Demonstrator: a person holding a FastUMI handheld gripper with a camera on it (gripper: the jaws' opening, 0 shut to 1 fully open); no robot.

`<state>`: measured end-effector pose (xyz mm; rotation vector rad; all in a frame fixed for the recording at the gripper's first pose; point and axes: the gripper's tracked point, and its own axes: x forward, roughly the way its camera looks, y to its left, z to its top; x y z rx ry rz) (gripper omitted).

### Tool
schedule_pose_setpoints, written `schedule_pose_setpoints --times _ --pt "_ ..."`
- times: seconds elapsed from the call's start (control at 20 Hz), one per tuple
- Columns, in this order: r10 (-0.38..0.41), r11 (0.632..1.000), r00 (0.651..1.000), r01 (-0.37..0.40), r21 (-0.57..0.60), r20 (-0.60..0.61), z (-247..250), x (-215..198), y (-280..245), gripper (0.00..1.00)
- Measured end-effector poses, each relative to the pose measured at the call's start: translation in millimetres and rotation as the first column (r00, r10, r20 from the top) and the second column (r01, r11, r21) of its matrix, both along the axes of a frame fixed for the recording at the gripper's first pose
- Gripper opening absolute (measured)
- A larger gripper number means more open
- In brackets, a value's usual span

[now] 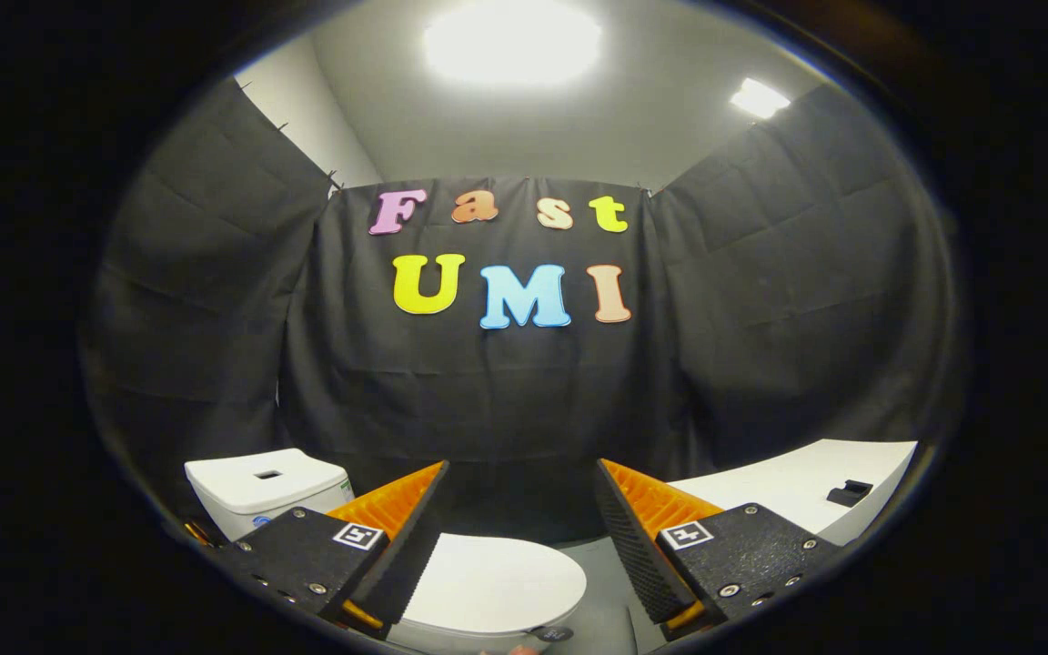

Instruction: Open the toilet lid.

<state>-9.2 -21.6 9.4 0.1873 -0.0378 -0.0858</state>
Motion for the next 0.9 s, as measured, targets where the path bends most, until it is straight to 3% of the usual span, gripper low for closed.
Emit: schedule_pose_setpoints --times 0.3,0.55,0.9 --pt "-0.035 0.989 0.995 0.048 0.137 -0.098 -31.9 -1.2 -4.6 0.94" --pt "-0.052 0.951 0.98 0.107 0.29 -0.193 -64.1 -0.3 -5.9 0.96" --pt "-0.014 0.871 0.908 0.217 0.441 -0.42 -155.0 -10.2 -5.9 0.96"
